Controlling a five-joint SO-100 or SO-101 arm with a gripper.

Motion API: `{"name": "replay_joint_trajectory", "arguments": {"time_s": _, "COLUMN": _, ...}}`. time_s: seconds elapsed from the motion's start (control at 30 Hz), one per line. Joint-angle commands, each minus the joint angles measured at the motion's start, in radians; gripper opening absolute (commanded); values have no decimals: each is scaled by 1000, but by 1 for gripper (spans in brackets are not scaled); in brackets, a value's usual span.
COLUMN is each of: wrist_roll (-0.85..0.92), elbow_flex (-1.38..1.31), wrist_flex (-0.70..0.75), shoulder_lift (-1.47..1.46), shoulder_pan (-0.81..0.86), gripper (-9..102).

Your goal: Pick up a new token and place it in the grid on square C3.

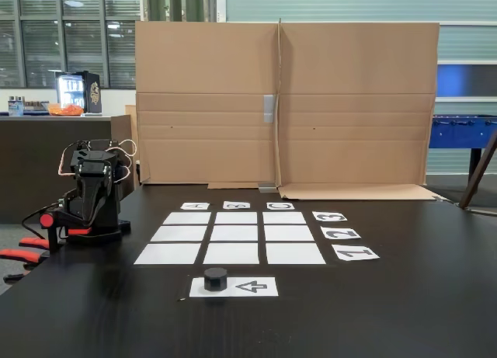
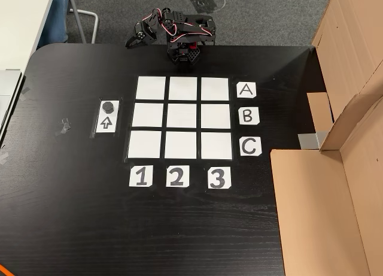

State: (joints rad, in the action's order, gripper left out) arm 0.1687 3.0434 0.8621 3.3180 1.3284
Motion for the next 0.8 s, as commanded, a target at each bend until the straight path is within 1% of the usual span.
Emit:
{"name": "replay_joint_trajectory", "arguments": {"time_s": 0.0, "wrist_roll": -109, "elbow_flex": 2, "wrist_flex": 8, "shoulder_lift": 6, "shoulder_pan": -117, "gripper": 0}}
{"name": "replay_joint_trajectory", "arguments": {"time_s": 0.77, "wrist_roll": -86, "elbow_flex": -25, "wrist_flex": 29, "shoulder_lift": -18, "shoulder_pan": -129, "gripper": 0}}
